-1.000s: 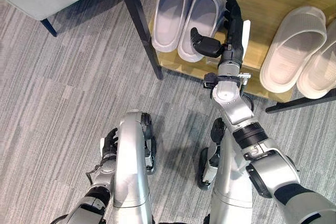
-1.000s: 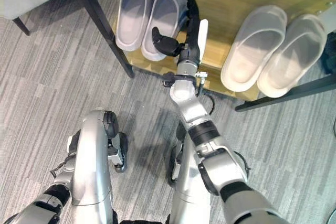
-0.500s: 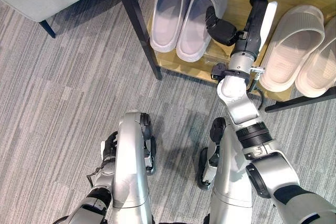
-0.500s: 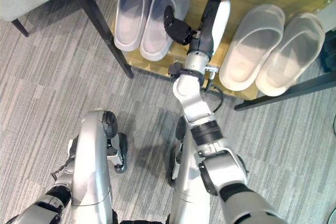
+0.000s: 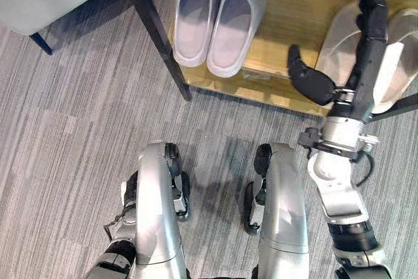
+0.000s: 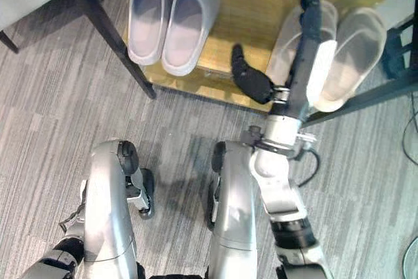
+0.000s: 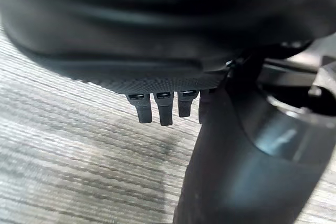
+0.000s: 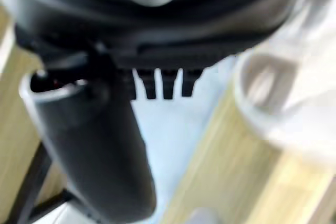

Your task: Arrange the slippers neatly on the shoe rack.

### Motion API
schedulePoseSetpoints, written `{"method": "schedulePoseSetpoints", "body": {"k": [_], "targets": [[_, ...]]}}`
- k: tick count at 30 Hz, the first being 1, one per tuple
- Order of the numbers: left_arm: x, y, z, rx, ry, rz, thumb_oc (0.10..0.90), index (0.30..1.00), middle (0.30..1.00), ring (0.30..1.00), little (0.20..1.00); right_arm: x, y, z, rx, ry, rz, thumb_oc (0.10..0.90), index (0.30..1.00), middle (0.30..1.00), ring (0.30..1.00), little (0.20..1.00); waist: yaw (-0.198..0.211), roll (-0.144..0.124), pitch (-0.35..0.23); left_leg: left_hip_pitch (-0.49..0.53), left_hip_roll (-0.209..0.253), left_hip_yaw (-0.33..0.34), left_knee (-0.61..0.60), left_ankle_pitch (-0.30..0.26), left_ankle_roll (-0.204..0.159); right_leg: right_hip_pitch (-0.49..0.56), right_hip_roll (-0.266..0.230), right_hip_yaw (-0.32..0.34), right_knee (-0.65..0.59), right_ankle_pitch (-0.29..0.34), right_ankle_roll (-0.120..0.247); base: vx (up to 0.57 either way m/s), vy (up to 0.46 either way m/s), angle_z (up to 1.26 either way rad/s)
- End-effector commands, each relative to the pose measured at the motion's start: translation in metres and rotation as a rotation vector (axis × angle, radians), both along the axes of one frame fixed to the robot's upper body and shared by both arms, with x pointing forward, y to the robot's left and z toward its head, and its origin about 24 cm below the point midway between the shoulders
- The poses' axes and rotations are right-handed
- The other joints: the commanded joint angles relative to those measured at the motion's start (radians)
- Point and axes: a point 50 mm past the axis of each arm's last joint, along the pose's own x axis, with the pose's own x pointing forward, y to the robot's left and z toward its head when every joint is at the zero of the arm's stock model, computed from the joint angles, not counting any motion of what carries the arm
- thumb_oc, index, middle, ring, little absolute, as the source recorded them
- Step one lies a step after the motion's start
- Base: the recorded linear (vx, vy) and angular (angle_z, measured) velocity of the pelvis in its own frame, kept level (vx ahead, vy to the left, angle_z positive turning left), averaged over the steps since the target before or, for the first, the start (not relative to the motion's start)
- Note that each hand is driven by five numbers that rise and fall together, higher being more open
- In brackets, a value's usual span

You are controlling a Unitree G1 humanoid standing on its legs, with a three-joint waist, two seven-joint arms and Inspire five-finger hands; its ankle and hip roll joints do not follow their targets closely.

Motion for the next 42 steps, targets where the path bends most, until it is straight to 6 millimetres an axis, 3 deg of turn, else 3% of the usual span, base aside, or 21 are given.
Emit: {"method": "schedulePoseSetpoints", "body": {"k": [1,3,8,11,15,16,17,18,19,21,23,24,25,27,28,29,33,34,35,36,42], "targets": [[-0.022,-0.001,-0.013,0.028,0.007,-0.01,0.8,0.9,0.9,0.9,0.9,-0.039,0.013,0.044,-0.091,-0.33,0.107,0.8,0.9,0.9,0.9,0.9,0.031,-0.05,-0.114,0.082,-0.049,-0.077,0.134,-0.137,0.047,-0.018,-0.003,0.023,0.008,0.091,-0.079,-0.03,0.012,-0.06],[-0.015,0.005,0.003,0.086,-0.074,-0.037,0.8,0.9,0.9,0.9,0.9,-0.067,0.01,0.048,-0.112,-0.407,0.159,0.8,0.9,0.9,0.9,0.9,0.016,-0.057,-0.141,0.082,-0.047,-0.082,0.115,-0.125,0.041,-0.015,-0.003,0.017,-0.023,0.101,-0.073,0.0,0.0,0.0],[-0.011,0.009,0.019,0.133,-0.157,-0.074,0.8,0.9,0.9,0.9,0.9,-0.074,0.009,0.04,-0.096,-0.365,0.219,0.8,0.9,0.9,0.9,0.9,0.008,-0.05,-0.194,0.083,-0.047,-0.09,0.055,-0.097,0.037,-0.006,-0.006,0.008,-0.096,0.121,-0.065,-0.05,0.043,-0.02],[0.001,0.008,0.049,0.185,-0.285,-0.131,0.8,0.9,0.9,0.9,0.9,-0.064,0.01,0.005,0.148,-0.149,0.544,0.8,0.9,0.9,0.9,0.9,0.001,-0.055,-0.219,0.083,-0.043,-0.087,-0.047,-0.041,0.036,0.018,-0.022,-0.013,-0.214,0.158,-0.065,-0.18,0.049,0.02],[0.014,0.003,0.09,0.285,-0.456,-0.242,0.8,0.9,0.9,0.9,0.9,-0.064,-0.005,-0.02,0.087,0.022,0.42,0.8,0.9,0.9,0.9,0.9,-0.001,-0.056,-0.251,0.093,-0.039,-0.073,-0.21,-0.003,0.043,0.04,-0.027,-0.042,-0.377,0.19,-0.069,-0.17,0.003,0.13],[0.014,0.003,0.09,0.285,-0.455,-0.243,0.8,0.9,0.9,0.9,0.9,-0.064,-0.005,-0.02,0.087,0.022,0.42,0.8,0.9,0.9,0.9,0.9,-0.001,-0.056,-0.253,0.092,-0.039,-0.073,-0.213,0.001,0.043,0.04,-0.027,-0.043,-0.38,0.193,-0.07,-0.18,0.026,0.12],[0.014,0.001,0.109,0.341,-0.528,-0.298,0.8,0.9,0.9,0.9,0.9,-0.064,-0.014,-0.037,0.11,0.11,0.374,0.8,0.9,0.9,0.9,0.9,-0.003,-0.056,-0.263,0.112,-0.038,-0.066,-0.296,0.013,0.048,0.064,-0.029,-0.053,-0.452,0.203,-0.072,-0.12,0.015,0.03],[0.014,0.001,0.109,0.341,-0.527,-0.299,0.8,0.9,0.9,0.9,0.9,-0.064,-0.014,-0.037,0.11,0.111,0.374,0.8,0.9,0.9,0.9,0.9,-0.004,-0.056,-0.264,0.112,-0.039,-0.065,-0.299,0.017,0.049,0.064,-0.03,-0.053,-0.455,0.206,-0.073,-0.21,0.02,-0.01],[0.005,-0.008,0.092,0.346,-0.501,-0.332,0.8,0.9,0.9,0.9,0.9,-0.061,-0.015,-0.056,0.167,0.184,0.362,0.8,0.9,0.9,0.9,0.9,-0.01,-0.057,-0.277,0.147,-0.031,-0.058,-0.385,0.044,0.053,0.094,-0.033,-0.07,-0.528,0.228,-0.071,-0.16,0.008,0.02],[-0.002,-0.009,0.078,0.343,-0.449,-0.353,0.8,0.9,0.9,0.9,0.9,-0.06,-0.019,-0.065,0.167,0.212,0.327,0.8,0.9,0.9,0.9,0.9,-0.009,-0.056,-0.286,0.187,-0.02,-0.051,-0.471,0.075,0.054,0.132,-0.039,-0.076,-0.616,0.265,-0.059,-0.16,0.015,0.04],[0.003,-0.014,0.085,0.368,-0.467,-0.364,0.8,0.9,0.9,0.9,0.9,-0.061,-0.023,-0.068,0.156,0.23,0.291,0.8,0.9,0.9,0.9,0.9,-0.014,-0.056,-0.291,0.228,-0.014,-0.044,-0.541,0.097,0.057,0.171,-0.045,-0.078,-0.682,0.292,-0.051,-0.12,0.032,-0.01],[0.007,-0.021,0.102,0.385,-0.543,-0.385,0.8,0.9,0.9,0.9,0.9,-0.061,-0.025,-0.077,0.183,0.272,0.258,0.8,0.9,0.9,0.9,0.9,-0.018,-0.053,-0.293,0.259,-0.013,-0.039,-0.585,0.106,0.057,0.2,-0.051,-0.083,-0.733,0.305,-0.048,-0.17,0.05,0.03],[0.0,-0.021,0.11,0.412,-0.579,-0.422,0.8,0.9,0.9,0.9,0.9,-0.064,-0.03,-0.106,0.227,0.405,0.231,0.8,0.9,0.9,0.9,0.9,-0.022,-0.049,-0.3,0.327,-0.005,-0.032,-0.683,0.132,0.05,0.27,-0.057,-0.09,-0.838,0.327,-0.035,-0.13,0.022,0.03],[0.004,-0.016,0.114,0.501,-0.563,-0.438,0.8,0.9,0.9,0.9,0.9,-0.064,-0.031,-0.145,0.315,0.59,0.238,0.8,0.9,0.9,0.9,0.9,-0.035,-0.056,-0.314,0.404,0.006,-0.023,-0.785,0.158,0.042,0.344,-0.061,-0.097,-0.94,0.351,-0.024,-0.07,-0.019,-0.02],[0.005,-0.016,0.114,0.503,-0.563,-0.437,0.8,0.9,0.9,0.9,0.9,-0.064,-0.031,-0.145,0.316,0.589,0.24,0.8,0.9,0.9,0.9,0.9,-0.036,-0.057,-0.31,0.411,0.005,-0.023,-0.792,0.161,0.042,0.351,-0.061,-0.098,-0.947,0.354,-0.024,0.0,0.0,0.0],[0.005,-0.02,0.113,0.514,-0.564,-0.47,0.8,0.9,0.9,0.9,0.9,-0.066,-0.037,-0.193,0.354,0.813,0.168,0.8,0.9,0.9,0.9,0.9,-0.039,-0.062,-0.324,0.487,0.016,-0.011,-0.868,0.177,0.034,0.42,-0.063,-0.102,-1.026,0.37,-0.017,0.0,0.0,0.0],[0.012,-0.029,0.106,0.485,-0.532,-0.516,0.8,0.9,0.9,0.9,0.9,-0.075,-0.053,-0.24,0.351,1.038,0.027,0.8,0.9,0.9,0.9,0.9,-0.05,-0.068,-0.35,0.701,0.008,0.033,-1.082,0.223,0.022,0.609,-0.055,-0.122,-1.236,0.43,0.015,0.05,-0.006,-0.07],[0.002,-0.03,0.095,0.477,-0.502,-0.546,0.8,0.9,0.9,0.9,0.9,-0.079,-0.055,-0.25,0.371,1.078,0.001,0.8,0.9,0.9,0.9,0.9,-0.041,-0.066,-0.345,0.734,0.001,0.038,-1.111,0.229,0.024,0.639,-0.059,-0.126,-1.271,0.441,0.017,0.07,-0.017,-0.09],[-0.021,-0.036,0.054,0.44,-0.354,-0.603,0.8,0.9,0.9,0.9,0.9,-0.077,-0.053,-0.26,0.389,1.1,-0.018,0.8,0.9,0.9,0.9,0.9,-0.036,-0.072,-0.349,0.796,-0.005,0.049,-1.174,0.241,0.02,0.697,-0.051,-0.128,-1.32,0.456,0.033,0.08,-0.01,-0.07],[-0.028,-0.04,0.031,0.435,-0.254,-0.646,0.8,0.9,0.9,0.9,0.9,-0.075,-0.051,-0.262,0.39,1.099,-0.026,0.8,0.9,0.9,0.9,0.9,-0.03,-0.077,-0.347,0.872,-0.009,0.059,-1.237,0.256,0.022,0.766,-0.049,-0.133,-1.383,0.481,0.047,0.14,-0.005,-0.08],[-0.06,-0.043,-0.004,0.326,-0.068,-0.713,0.8,0.9,0.9,0.9,0.9,-0.107,-0.056,-0.304,0.414,1.339,-0.111,0.8,0.9,0.9,0.9,0.9,-0.022,-0.064,-0.393,1.211,-0.025,0.109,-1.582,0.386,0.007,1.107,-0.042,-0.15,-1.729,0.623,0.084,0.2,-0.001,-0.09]]}}
